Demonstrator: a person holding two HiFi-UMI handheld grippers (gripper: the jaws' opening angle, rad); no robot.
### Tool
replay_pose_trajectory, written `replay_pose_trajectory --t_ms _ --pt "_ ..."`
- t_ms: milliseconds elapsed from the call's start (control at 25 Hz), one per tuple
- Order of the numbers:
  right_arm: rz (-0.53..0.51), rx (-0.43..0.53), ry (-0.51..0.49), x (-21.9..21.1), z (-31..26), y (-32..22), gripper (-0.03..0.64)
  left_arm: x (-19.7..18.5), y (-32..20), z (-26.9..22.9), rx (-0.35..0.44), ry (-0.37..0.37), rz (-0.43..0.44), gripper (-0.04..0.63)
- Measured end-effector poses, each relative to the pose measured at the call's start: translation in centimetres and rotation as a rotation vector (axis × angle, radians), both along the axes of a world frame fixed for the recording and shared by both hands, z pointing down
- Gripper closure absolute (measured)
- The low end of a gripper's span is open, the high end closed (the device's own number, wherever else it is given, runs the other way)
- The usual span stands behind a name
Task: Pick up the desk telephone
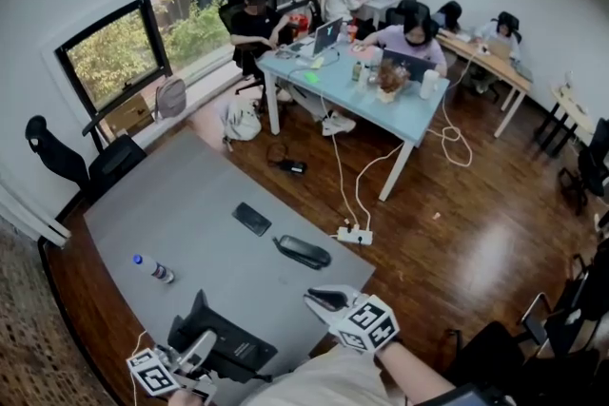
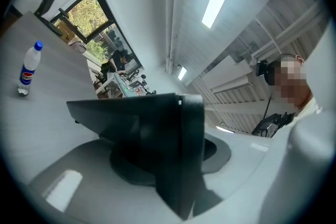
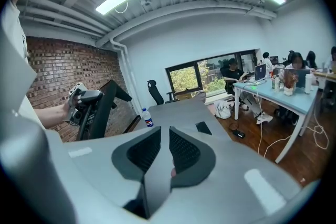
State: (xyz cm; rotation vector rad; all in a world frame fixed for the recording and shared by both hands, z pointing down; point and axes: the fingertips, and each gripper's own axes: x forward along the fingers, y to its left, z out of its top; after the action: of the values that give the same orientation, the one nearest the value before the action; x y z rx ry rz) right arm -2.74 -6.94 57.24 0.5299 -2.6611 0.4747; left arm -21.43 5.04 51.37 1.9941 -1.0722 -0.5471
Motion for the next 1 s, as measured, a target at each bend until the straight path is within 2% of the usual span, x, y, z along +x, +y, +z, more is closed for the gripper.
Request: replay_pose_trajectory --t_ms 360,640,1000 --pt "0.013 0.061 -0.036 0.5 -3.3 -0.3 0.565 2.6 -0.5 -4.2 0.053 -0.028 0.051 0.426" --pt "-0.001 0.093 -0.037 0.6 -4.0 0.6 0.565 2.6 0.0 -2.9 0.026 -0.057 0.051 0.426" --pt "0.005 0.087 -0.014 1.8 -3.0 1.4 0.565 3.1 0.7 -1.9 0.001 -0.093 0.056 0.426"
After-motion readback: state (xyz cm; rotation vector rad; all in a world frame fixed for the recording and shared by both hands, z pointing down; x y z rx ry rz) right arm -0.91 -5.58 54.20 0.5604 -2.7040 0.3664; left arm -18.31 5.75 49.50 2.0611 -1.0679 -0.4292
